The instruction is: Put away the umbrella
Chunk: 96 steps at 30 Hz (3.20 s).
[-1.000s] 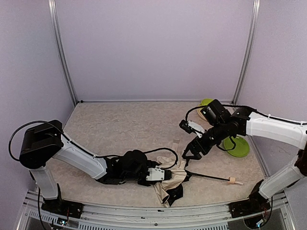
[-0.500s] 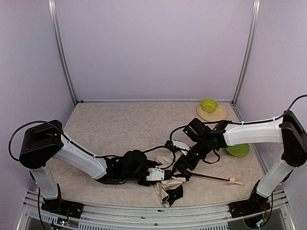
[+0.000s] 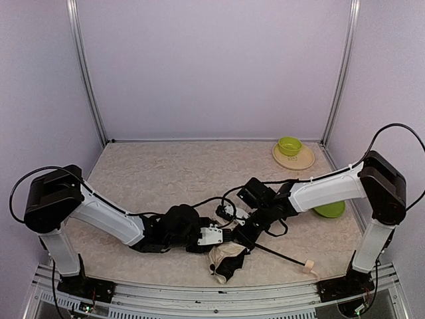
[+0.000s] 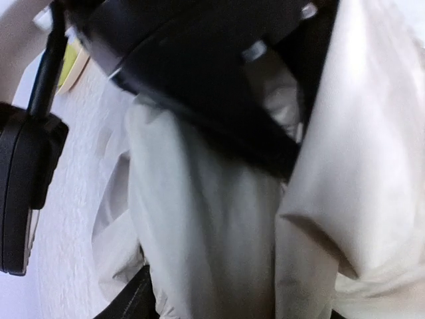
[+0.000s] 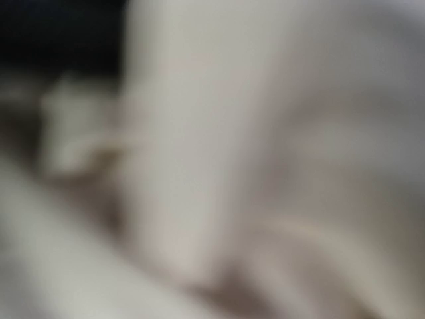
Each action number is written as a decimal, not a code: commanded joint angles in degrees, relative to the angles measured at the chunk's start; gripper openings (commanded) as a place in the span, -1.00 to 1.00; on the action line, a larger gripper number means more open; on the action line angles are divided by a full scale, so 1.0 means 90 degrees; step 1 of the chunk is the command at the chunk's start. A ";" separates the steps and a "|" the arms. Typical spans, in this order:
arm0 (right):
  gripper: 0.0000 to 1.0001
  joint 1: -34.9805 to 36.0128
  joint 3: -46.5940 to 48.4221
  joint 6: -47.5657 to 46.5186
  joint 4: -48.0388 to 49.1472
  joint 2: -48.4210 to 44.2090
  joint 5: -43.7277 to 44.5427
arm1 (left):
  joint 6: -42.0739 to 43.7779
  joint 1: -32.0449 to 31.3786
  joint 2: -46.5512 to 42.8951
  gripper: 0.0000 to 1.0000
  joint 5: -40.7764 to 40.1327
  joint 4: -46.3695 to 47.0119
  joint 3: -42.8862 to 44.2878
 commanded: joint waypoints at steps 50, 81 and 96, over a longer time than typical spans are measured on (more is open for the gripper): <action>-1.00 -0.0556 0.2234 -0.2826 -0.1985 -0.3376 -0.3005 | -0.3301 0.0196 -0.4592 0.80 0.2416 0.1864 -0.2534; -1.00 -0.0548 0.3630 -0.3688 -0.3546 -0.3132 -0.4517 | -0.2556 0.0268 -0.1912 -1.00 0.3869 0.2568 -0.1132; -1.00 0.0743 0.0471 -0.2826 -0.2274 -0.2852 -0.4604 | -0.0165 0.1862 -0.1166 -1.00 0.2626 0.1802 0.0838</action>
